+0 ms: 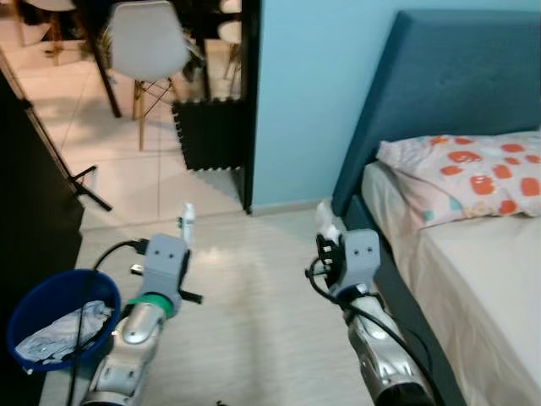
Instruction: Clean up the room
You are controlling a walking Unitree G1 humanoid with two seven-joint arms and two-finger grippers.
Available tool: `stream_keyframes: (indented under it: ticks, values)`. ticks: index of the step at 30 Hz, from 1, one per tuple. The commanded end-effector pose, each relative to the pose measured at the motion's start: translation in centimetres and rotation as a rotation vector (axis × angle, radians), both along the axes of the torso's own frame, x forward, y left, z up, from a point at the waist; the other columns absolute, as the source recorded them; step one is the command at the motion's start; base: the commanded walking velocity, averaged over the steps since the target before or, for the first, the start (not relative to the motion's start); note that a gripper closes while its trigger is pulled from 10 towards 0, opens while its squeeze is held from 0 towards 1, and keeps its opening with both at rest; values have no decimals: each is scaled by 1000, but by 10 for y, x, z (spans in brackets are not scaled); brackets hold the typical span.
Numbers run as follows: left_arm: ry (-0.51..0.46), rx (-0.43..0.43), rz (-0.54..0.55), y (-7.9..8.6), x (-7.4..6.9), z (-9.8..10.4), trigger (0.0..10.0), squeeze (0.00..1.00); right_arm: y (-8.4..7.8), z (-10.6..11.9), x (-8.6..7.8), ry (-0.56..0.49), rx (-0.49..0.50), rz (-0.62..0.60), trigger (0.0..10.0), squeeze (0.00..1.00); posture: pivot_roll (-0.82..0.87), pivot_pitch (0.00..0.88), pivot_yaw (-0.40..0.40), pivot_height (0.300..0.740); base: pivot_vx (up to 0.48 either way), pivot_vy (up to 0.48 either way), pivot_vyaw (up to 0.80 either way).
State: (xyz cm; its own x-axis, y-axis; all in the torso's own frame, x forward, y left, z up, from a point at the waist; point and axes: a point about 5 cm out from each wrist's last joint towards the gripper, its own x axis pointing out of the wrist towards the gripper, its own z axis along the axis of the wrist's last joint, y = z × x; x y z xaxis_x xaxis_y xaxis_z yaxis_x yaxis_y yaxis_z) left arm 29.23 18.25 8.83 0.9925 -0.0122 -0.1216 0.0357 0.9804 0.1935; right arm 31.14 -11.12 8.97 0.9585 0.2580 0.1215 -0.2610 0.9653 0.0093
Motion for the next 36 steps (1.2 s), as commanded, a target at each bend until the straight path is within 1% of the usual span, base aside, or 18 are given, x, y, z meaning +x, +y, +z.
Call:
stream_keyframes:
  ticks: [1,19,27,32,36]
  values:
    - [23,6,-4,-3,-3,-6,10000,0,-1,-4,-2,14,1,-1,10000,0,17,48,3,740,0,0,738]
    - [28,21,27,-1,3,-6,10000,0,-1,-4,-2,17,20,-12,10000,0,11,48,8,740,0,0,738]
    - [12,25,33,-4,7,-4,10000,0,-3,-2,0,15,20,-26,10000,0,10,48,10,740,0,0,713]
    - [2,29,34,-6,12,-1,10000,0,0,2,2,7,49,-21,10000,0,9,50,11,740,454,0,0]
    - [-1,29,31,-6,13,0,10000,0,-1,2,2,7,31,-35,10000,0,9,52,13,740,454,0,167]
